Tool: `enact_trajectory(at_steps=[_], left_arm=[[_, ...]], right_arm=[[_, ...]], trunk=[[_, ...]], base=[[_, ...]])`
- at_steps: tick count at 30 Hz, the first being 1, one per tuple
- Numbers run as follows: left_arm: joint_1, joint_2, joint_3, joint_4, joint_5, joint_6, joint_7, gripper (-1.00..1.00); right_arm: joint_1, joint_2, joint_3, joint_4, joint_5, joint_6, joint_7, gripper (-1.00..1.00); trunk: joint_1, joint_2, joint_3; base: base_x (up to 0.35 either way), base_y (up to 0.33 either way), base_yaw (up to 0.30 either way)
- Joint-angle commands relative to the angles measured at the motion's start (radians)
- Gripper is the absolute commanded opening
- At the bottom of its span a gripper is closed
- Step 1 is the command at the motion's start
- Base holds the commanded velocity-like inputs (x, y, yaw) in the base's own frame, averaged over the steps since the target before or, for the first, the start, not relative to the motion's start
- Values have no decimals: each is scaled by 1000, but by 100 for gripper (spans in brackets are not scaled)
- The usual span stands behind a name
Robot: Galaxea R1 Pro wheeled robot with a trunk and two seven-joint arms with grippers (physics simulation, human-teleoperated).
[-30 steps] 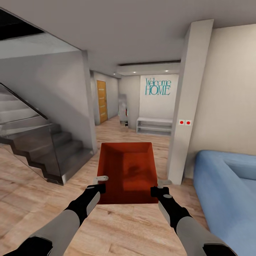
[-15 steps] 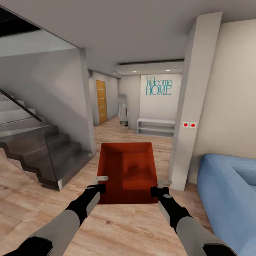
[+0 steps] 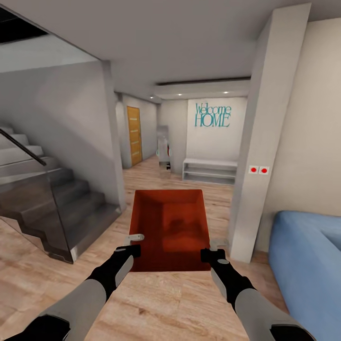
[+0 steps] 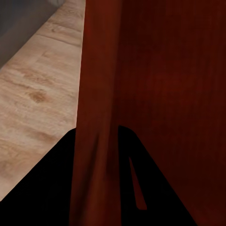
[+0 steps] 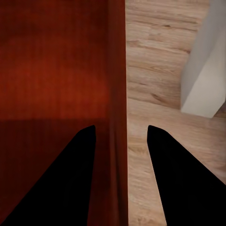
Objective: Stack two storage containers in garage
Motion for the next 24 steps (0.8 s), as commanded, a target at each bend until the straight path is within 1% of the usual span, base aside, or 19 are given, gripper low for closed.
enact_trajectory(at_steps=[1,11,24], left_arm=[[0,2,5,-2,-13,8,15,-100],[1,3,5,-2,-13,9,15,-100],[0,3,5,-3,-13,9,15,-100]], right_arm=[[-1,1,-29,-4,17,3,-3,-100],[-1,1,-29,-4,17,12,-3,-100],[-1,-1,-29,-4,17,5,-3,-100]], trunk=[[1,-1,0],[1,-1,0],[1,-1,0]], base=[[322,0,0],[323,0,0],[323,0,0]])
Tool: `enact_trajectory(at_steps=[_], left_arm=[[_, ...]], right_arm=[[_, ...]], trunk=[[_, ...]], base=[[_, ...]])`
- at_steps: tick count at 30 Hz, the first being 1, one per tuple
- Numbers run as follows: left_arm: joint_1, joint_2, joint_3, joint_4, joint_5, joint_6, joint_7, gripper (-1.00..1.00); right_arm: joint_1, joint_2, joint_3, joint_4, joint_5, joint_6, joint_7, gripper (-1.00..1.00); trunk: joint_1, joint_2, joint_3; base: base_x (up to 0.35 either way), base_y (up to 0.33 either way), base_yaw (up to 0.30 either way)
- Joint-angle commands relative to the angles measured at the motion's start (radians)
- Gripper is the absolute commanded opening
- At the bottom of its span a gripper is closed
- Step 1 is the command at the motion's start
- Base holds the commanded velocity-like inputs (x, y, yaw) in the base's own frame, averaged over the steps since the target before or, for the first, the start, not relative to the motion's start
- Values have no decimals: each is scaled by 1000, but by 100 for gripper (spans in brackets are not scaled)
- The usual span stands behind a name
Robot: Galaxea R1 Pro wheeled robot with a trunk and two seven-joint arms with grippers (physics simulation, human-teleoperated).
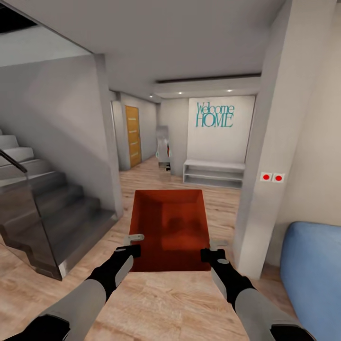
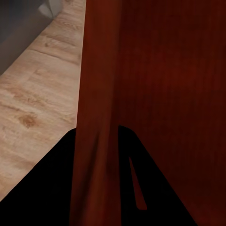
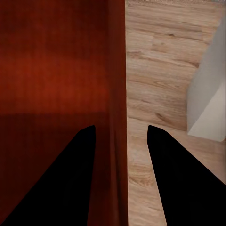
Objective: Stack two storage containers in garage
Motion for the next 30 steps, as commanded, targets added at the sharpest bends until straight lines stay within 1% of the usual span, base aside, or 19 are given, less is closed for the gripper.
enact_trajectory(at_steps=[1,30], left_arm=[[0,2,7,-3,-18,8,15,-100],[0,2,7,-3,-18,8,15,-100]], right_arm=[[-1,0,-31,-3,17,3,-5,-100],[-1,1,-31,-3,17,7,-5,-100]], trunk=[[1,-1,0],[1,-1,0]], base=[[323,0,0],[323,0,0]])
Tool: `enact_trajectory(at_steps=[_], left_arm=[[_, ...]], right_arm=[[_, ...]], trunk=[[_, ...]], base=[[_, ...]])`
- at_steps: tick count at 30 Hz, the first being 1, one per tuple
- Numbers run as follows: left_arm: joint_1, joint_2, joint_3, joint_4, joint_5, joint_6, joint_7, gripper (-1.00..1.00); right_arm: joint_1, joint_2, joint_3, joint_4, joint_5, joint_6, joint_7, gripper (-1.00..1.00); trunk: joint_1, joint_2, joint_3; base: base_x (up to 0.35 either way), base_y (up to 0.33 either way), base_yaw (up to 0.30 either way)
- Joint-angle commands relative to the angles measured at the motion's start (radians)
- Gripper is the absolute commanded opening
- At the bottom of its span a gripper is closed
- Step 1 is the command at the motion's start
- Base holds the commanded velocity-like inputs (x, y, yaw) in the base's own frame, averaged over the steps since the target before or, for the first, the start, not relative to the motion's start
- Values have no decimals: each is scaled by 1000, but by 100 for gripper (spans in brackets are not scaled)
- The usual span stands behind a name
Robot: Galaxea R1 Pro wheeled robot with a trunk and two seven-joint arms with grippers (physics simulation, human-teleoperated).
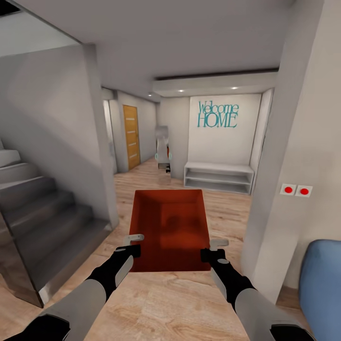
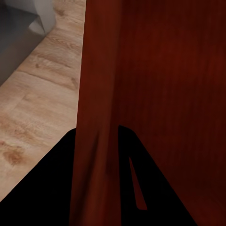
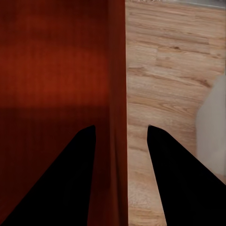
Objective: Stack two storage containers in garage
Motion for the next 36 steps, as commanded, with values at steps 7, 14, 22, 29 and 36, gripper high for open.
enact_trajectory(at_steps=[7,14,22,29,36], left_arm=[[0,2,8,-4,-21,8,15,-100],[1,2,8,-4,-21,8,14,-100],[0,2,8,-3,-21,9,13,-100],[0,2,8,-3,-21,9,13,-100],[0,2,8,-3,-21,9,13,-100]], right_arm=[[0,1,-29,-2,15,3,-4,-100],[0,1,-29,-2,15,4,-4,-100],[0,1,-29,-2,15,7,-5,-100],[0,1,-29,-2,15,5,-5,-100],[0,0,-29,-2,15,-1,-6,-100]], trunk=[[1,-1,0],[1,-1,0],[1,-1,0],[1,-1,0],[1,-1,0]], base=[[323,0,0],[323,0,0],[323,0,0],[323,0,0],[323,0,0]])
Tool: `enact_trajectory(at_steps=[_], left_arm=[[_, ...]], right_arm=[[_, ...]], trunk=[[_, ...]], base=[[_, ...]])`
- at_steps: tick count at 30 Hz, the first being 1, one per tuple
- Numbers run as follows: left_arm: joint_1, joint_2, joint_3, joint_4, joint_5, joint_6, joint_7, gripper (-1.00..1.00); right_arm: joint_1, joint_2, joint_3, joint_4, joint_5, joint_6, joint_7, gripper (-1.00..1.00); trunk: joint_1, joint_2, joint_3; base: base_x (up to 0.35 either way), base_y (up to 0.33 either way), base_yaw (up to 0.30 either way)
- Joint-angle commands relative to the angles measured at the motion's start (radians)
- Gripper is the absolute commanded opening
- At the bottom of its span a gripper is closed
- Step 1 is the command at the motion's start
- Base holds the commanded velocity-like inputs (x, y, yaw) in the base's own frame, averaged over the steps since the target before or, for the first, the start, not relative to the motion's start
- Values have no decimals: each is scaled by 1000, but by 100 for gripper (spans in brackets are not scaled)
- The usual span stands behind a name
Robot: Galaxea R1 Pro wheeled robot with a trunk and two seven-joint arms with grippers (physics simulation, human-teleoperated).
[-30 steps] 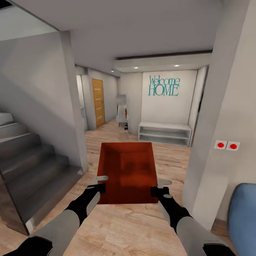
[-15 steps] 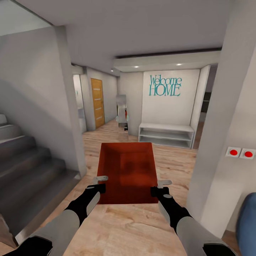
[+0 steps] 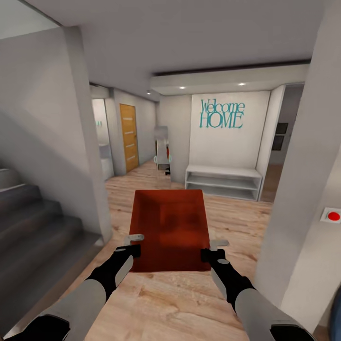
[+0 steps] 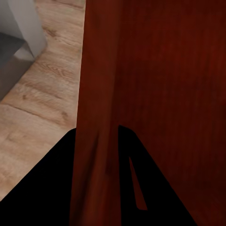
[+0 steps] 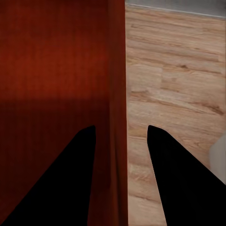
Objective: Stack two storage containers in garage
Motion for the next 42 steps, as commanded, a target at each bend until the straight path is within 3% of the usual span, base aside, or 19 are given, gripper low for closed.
enact_trajectory(at_steps=[1,17,29,42], left_arm=[[0,2,6,-2,-15,9,15,-100],[0,2,6,-2,-15,8,15,-100],[0,2,6,-3,-15,8,15,-100],[0,2,6,-3,-15,8,15,-100]], right_arm=[[-1,0,-31,-3,19,3,-5,-100],[-1,1,-31,-4,19,2,-5,-100],[-1,3,-31,-4,19,5,-14,-100],[-1,1,-31,-4,19,9,-14,-100]], trunk=[[1,-1,0],[1,-1,0],[1,-1,0],[1,-1,0]], base=[[323,0,0],[323,0,-2],[323,0,-166],[323,0,-9]])
